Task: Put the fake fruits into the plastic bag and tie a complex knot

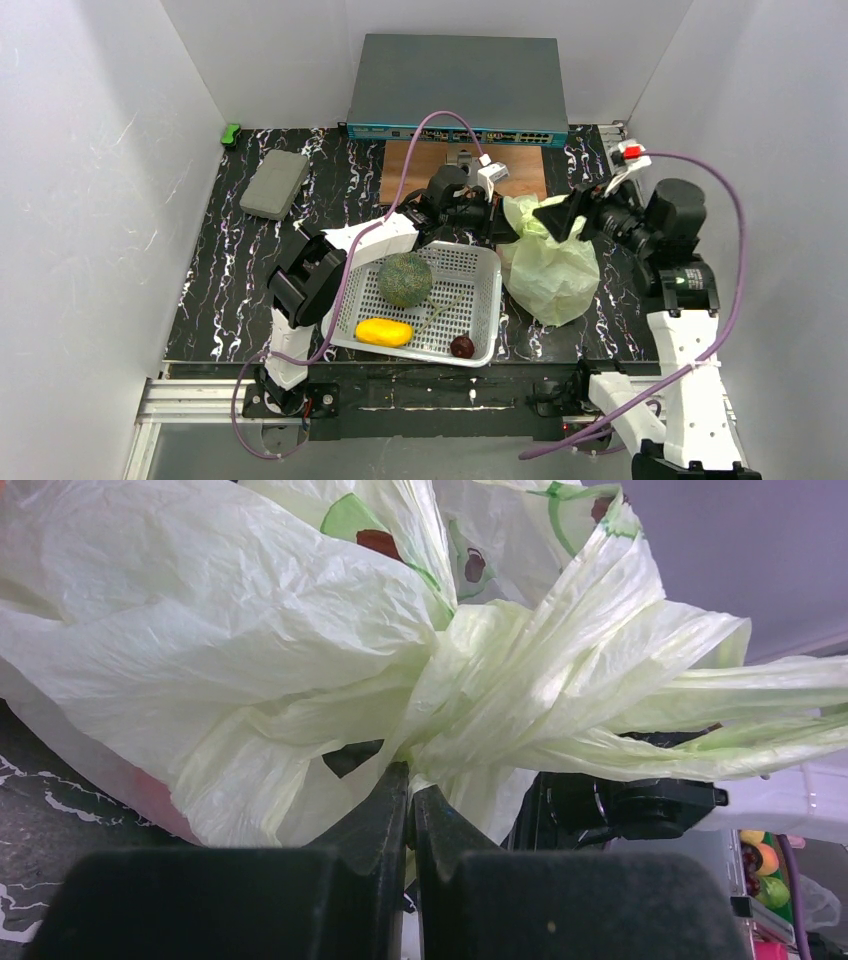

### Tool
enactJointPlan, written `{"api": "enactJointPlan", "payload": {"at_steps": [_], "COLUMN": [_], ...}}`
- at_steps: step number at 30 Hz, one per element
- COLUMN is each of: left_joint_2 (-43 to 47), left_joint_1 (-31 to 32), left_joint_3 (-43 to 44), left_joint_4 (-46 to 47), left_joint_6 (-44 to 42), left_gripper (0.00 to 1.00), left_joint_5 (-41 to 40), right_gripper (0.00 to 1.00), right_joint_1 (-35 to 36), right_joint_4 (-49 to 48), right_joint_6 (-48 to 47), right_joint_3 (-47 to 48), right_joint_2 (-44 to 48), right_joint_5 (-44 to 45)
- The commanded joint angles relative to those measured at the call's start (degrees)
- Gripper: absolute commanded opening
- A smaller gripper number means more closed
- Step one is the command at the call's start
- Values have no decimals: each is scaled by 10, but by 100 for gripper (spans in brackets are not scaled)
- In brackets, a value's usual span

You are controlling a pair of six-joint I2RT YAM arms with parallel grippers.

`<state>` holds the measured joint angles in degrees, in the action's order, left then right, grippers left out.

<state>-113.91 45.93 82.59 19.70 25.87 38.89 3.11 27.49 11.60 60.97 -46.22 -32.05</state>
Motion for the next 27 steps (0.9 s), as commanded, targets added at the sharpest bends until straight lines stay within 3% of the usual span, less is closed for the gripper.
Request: {"api": "enactJointPlan", "payload": {"at_steps": [1,5,9,17,25,27], "left_joint_2": [28,22,16,-1,-15,-19], "left_joint_1": [-2,-2,-2,-2,-2,-2], "left_joint_3": [-7,4,11,23,28,28], "left_joint_4": [23,12,3,7,35,53], "left_joint_6": [11,13,8,13,34,47], "left_gripper": [0,0,0,0,0,0], "left_joint_5": [16,5,0,4,27,46], "right_gripper": [75,44,29,24,27,32], "right_joint_1": [-47,-68,-68,-69,-68,-67], "right_joint_4": [49,46,46,65,207,222], "right_joint_6": [-109,-163,-237,-373,-448,-448], "right_joint_3": [76,103,99,59,30,30], "right_joint_2": [-57,-133,-187,-244,-270,-276], "right_joint_5": [6,14,26,14,-100,-128]}}
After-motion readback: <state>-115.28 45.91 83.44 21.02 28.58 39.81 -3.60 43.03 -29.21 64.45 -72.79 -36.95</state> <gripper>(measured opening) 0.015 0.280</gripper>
